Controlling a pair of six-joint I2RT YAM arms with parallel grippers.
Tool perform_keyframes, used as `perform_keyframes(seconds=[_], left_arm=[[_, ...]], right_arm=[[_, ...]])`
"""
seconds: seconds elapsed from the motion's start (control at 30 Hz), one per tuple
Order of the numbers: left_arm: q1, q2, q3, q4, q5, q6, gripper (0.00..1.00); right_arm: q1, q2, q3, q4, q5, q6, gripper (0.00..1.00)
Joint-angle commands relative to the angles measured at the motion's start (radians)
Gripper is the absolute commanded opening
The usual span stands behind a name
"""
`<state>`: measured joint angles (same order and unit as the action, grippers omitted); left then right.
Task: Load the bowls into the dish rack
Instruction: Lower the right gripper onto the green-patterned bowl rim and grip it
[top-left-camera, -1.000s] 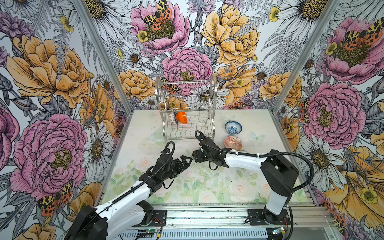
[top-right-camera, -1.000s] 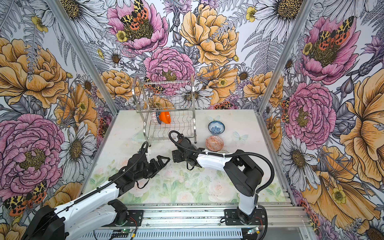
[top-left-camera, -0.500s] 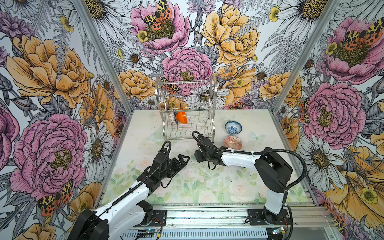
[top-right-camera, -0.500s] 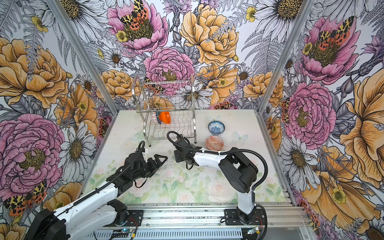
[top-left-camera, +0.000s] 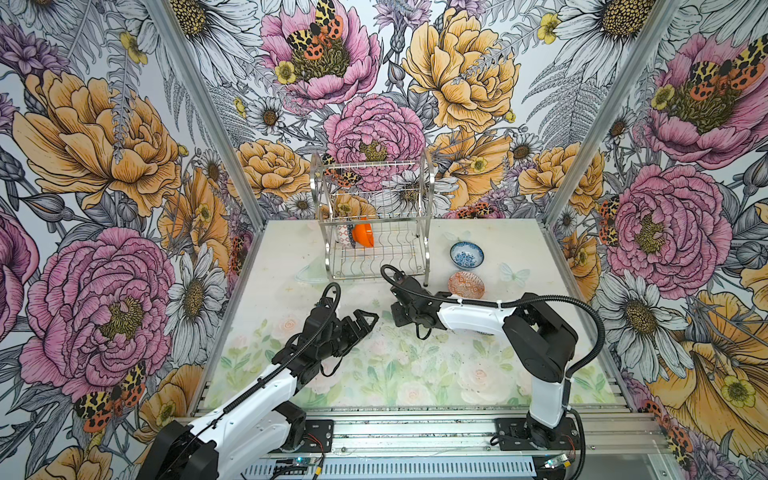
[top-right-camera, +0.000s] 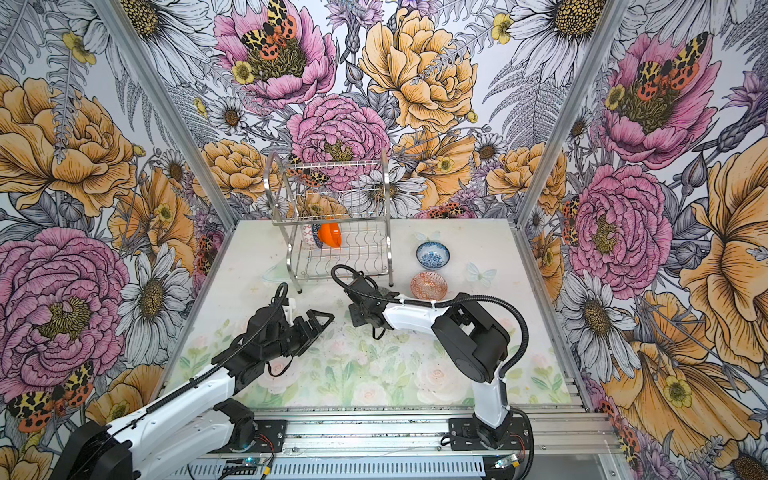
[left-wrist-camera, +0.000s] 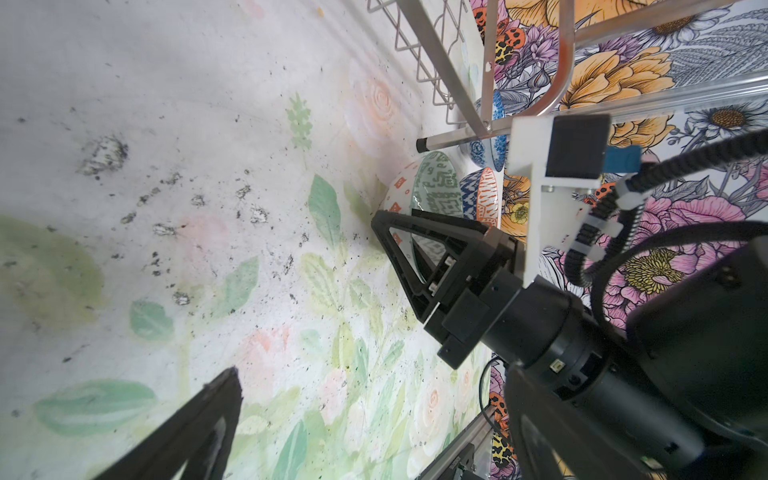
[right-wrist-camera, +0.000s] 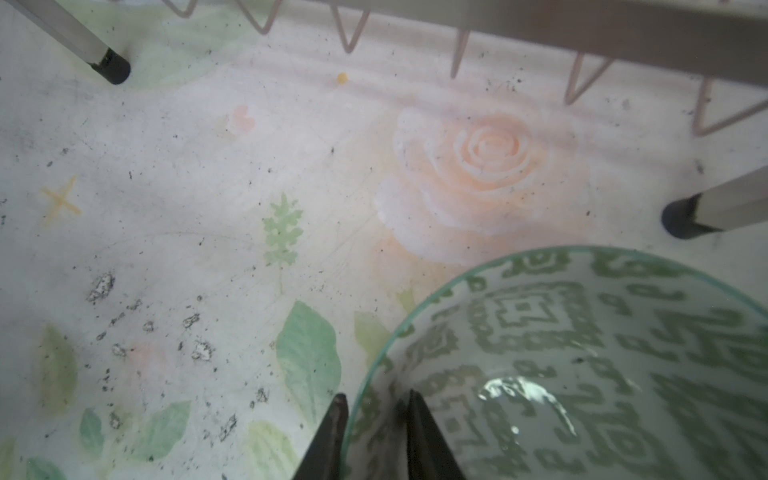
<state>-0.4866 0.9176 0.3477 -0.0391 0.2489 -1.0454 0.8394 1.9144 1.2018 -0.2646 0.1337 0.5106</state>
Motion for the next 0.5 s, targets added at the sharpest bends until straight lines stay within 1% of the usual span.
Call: perform_keyframes(seconds=[0.0, 0.07, 0.23, 0.4, 0.47], left_arm=[[0.011, -0.001, -0.002, 0.015, 0.016, 0.008, 0.99], [0.012, 0.002, -0.002, 0.017, 0.016, 0.007, 0.99], [0.013, 0.002, -0.001, 0.016, 0.018, 0.006, 0.99], [0.013, 0.001, 0.004, 0.010, 0.017, 0.005, 0.99], [0.013, -0.002, 0.005, 0.006, 0.015, 0.006, 0.99]], right_arm=[[0.009, 0.012, 0.034, -0.023, 0.011, -0.006, 0.20], [0.009, 0.005, 0.036, -0.027, 0.010, -0.007, 0.16], [0.009, -0.009, 0.045, -0.039, 0.006, -0.010, 0.11], [0.011, -0.022, 0.045, -0.041, -0.013, -0.011, 0.01], [0.009, -0.033, 0.046, -0.039, -0.029, -0.009, 0.00]])
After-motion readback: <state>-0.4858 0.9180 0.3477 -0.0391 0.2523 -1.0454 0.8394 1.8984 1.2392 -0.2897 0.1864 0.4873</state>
